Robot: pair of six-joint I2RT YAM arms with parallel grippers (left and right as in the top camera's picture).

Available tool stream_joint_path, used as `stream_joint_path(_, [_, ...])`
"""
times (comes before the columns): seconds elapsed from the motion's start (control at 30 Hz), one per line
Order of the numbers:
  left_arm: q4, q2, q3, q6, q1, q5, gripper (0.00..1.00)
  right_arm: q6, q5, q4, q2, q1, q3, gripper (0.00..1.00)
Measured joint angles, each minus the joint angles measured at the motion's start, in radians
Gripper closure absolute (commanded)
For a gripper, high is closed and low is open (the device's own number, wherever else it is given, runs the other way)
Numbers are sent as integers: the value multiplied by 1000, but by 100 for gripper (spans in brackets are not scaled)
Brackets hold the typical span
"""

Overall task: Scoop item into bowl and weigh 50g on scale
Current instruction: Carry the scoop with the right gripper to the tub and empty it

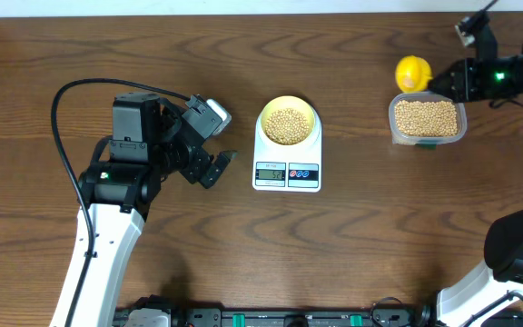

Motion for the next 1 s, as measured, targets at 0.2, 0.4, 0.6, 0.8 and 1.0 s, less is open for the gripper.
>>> stream_joint_path(0.2, [0, 0, 0, 0, 0, 0, 3, 0, 173, -4, 0, 10, 0, 99])
stream_joint_path(0.4, [0, 0, 0, 0, 0, 0, 3, 5, 332, -5, 0, 51, 0, 99])
stream_joint_path(0.6, [0, 0, 0, 0, 0, 0, 3, 21, 509, 2, 0, 124, 0, 99])
stream_joint_path(0.8, [0, 0, 0, 0, 0, 0, 3, 23, 710, 39, 0, 222, 0, 99])
stream_joint_path(1.0, [0, 0, 0, 0, 0, 0, 3, 24, 863, 50, 0, 300, 0, 99])
